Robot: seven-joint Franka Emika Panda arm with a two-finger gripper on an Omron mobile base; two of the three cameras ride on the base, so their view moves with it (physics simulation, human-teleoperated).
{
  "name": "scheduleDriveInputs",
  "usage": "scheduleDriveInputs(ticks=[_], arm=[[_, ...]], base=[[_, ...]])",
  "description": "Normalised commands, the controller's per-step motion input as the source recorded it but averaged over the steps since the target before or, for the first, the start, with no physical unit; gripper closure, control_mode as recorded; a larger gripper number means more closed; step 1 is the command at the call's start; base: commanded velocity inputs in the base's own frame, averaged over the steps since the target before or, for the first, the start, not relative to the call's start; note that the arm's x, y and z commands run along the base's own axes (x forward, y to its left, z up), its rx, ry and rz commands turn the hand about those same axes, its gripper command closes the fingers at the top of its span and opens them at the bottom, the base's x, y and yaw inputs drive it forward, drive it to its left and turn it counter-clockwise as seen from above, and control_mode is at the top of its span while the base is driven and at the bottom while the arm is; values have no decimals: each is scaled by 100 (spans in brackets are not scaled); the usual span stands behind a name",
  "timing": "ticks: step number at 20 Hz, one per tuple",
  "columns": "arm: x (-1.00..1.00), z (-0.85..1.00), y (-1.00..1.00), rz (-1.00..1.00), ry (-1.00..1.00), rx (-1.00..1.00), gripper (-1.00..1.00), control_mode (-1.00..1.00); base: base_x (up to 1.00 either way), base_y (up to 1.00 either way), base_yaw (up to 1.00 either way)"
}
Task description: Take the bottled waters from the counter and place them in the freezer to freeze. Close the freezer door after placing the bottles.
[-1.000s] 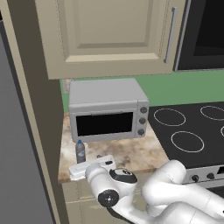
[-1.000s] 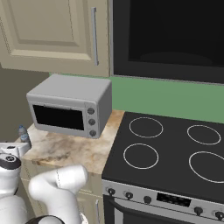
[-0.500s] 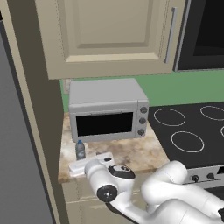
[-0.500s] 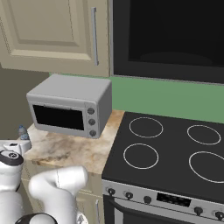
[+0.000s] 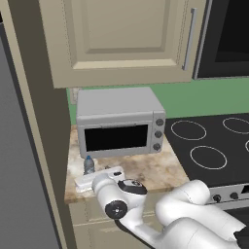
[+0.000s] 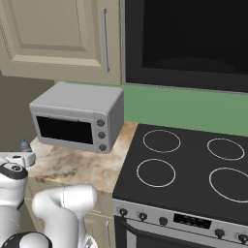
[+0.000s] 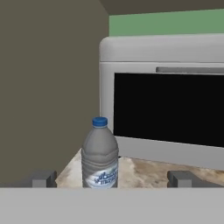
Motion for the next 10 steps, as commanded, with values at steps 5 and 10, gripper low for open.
scheduleDriveInputs(ticks=[5,10], arm=[[7,0,2,0,0,0,-100,-100],[10,0,3,0,0,0,-100,-100]], base=[[0,0,0],[0,0,0]])
